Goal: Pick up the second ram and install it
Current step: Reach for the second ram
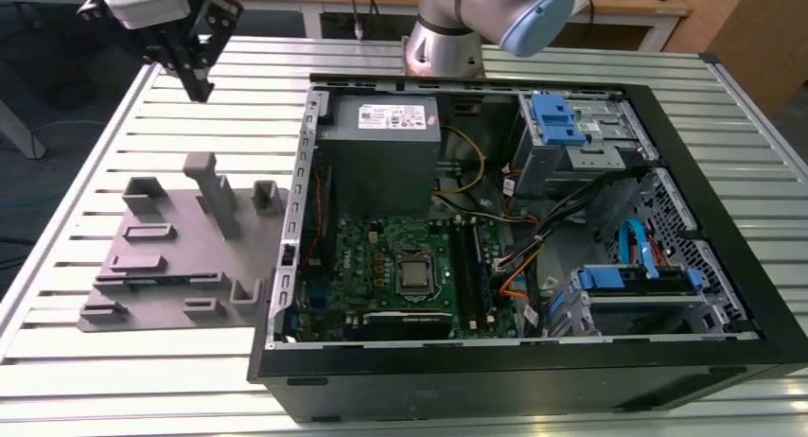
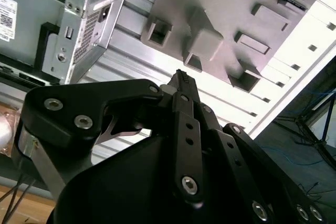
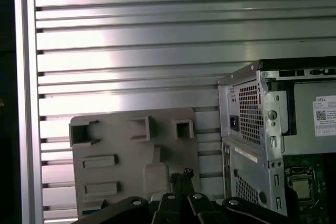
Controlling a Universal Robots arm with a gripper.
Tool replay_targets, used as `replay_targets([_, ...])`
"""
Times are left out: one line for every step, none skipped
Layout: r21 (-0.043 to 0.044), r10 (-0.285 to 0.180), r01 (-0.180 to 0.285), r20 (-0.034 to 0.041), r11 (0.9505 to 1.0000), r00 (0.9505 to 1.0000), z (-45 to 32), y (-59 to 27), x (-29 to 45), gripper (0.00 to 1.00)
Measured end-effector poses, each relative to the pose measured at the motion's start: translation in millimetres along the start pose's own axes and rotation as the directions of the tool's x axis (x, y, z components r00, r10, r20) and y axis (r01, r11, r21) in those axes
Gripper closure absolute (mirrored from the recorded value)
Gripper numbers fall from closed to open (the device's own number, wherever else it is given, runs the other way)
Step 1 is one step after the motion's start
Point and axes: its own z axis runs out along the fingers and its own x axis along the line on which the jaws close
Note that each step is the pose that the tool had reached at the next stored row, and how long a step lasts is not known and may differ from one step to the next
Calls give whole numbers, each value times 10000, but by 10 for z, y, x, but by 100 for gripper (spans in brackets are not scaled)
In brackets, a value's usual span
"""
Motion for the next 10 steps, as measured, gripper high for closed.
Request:
replay_targets([1, 1, -1, -1, 10000, 10000, 3, -7, 36, 93])
replay_targets([1, 2, -2, -1, 10000, 10000, 6, -17, 75, 93])
replay_targets([1, 2, -2, -1, 10000, 10000, 10, -27, 113, 93])
replay_targets([0, 2, -2, 0, 10000, 10000, 15, -38, 154, 93])
replay_targets([0, 1, -1, 0, 10000, 10000, 19, -50, 187, 93])
replay_targets([1, 1, -1, -1, 10000, 10000, 25, -63, 219, 93])
replay_targets([1, 1, -1, -2, 10000, 10000, 31, -77, 252, 93])
replay_targets([1, 1, -1, -1, 10000, 10000, 39, -96, 283, 93])
replay_targets([0, 1, -1, 0, 10000, 10000, 50, -116, 305, 93])
replay_targets([0, -1, 1, -1, 10000, 10000, 65, -135, 320, 93])
